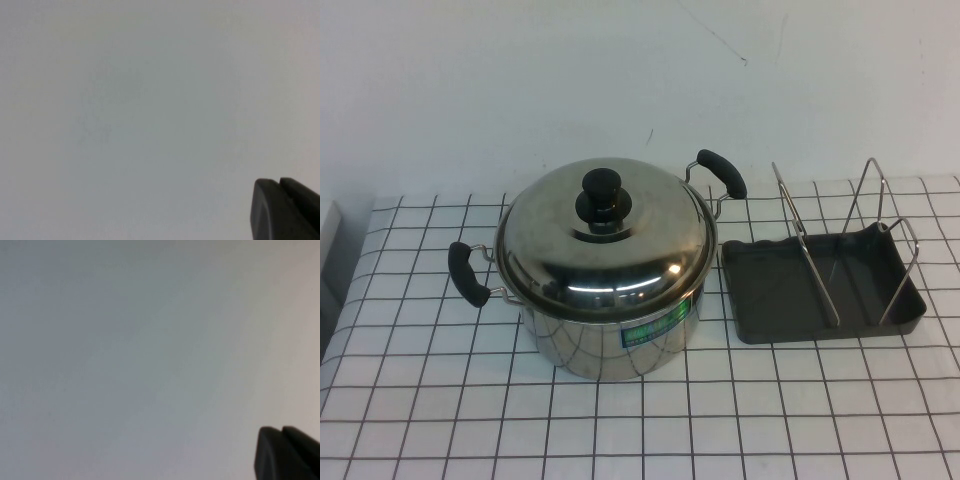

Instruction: Put pot lid on rack

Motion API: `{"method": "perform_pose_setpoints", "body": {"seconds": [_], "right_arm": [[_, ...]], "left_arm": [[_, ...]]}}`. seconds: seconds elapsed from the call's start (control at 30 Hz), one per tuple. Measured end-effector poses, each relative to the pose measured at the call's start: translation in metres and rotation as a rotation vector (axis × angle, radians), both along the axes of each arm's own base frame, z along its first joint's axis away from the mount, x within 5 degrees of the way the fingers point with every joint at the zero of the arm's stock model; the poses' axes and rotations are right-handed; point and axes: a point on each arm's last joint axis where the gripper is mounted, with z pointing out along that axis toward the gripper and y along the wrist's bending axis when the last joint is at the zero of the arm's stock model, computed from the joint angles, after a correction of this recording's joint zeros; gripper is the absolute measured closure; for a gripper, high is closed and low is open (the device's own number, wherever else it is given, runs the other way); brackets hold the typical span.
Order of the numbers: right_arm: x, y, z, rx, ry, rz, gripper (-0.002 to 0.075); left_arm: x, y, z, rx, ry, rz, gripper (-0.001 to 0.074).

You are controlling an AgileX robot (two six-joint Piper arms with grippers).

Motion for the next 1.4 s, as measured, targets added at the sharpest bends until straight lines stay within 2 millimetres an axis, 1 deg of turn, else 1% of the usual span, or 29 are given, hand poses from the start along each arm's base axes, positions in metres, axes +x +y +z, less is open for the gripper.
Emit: {"method": "perform_pose_setpoints", "body": {"seconds": [0.17, 0.27, 0.33, 0.4, 0.47, 0.6, 0.67, 0.8, 0.93, 1.03, 1.17, 1.3, 1.4], "right_arm": [[0.0, 0.0, 0.0, 0.0, 0.001, 0.0, 0.0728], [0.003, 0.0, -0.002, 0.002, 0.061, -0.003, 0.0728], [0.005, -0.001, 0.003, 0.004, 0.13, -0.007, 0.0728], [0.005, -0.001, 0.011, 0.006, 0.181, -0.01, 0.0728], [0.002, -0.001, 0.025, -0.005, 0.214, -0.023, 0.0728], [-0.006, -0.002, 0.046, -0.03, 0.27, -0.049, 0.0728], [-0.01, -0.002, 0.054, -0.036, 0.344, -0.059, 0.0728], [-0.016, -0.003, 0.059, -0.051, 0.493, -0.078, 0.0728], [-0.014, -0.003, 0.051, -0.048, 0.663, -0.077, 0.0728], [-0.009, -0.002, 0.037, -0.037, 0.838, -0.054, 0.0728], [-0.007, 0.0, 0.021, -0.095, 1.032, -0.029, 0.0729], [-0.005, 0.002, 0.009, -0.193, 1.112, -0.026, 0.0729], [-0.003, 0.003, 0.0, -0.233, 1.137, -0.021, 0.0729]], "left_arm": [[0.0, 0.0, 0.0, -0.011, 0.0, -0.004, 0.0738], [0.0, 0.002, 0.0, -0.106, -0.002, -0.047, 0.0738], [0.002, 0.002, -0.003, -0.161, 0.025, -0.08, 0.0738], [0.003, 0.0, 0.002, -0.195, 0.101, -0.116, 0.0738], [0.002, -0.002, 0.014, -0.185, 0.18, -0.136, 0.0738], [-0.007, -0.007, 0.046, -0.082, 0.306, -0.129, 0.0738], [-0.008, -0.008, 0.058, -0.048, 0.386, -0.129, 0.0738], [-0.011, -0.012, 0.083, -0.046, 0.527, -0.168, 0.0738], [-0.007, -0.021, 0.106, -0.064, 0.674, -0.277, 0.0738], [0.002, -0.033, 0.121, 0.014, 0.768, -0.388, 0.0738], [0.024, -0.049, 0.134, 0.132, 0.867, -0.557, 0.0738], [0.057, -0.059, 0.131, 0.219, 0.946, -0.664, 0.0738], [0.084, -0.064, 0.123, 0.223, 0.991, -0.728, 0.0738]]}}
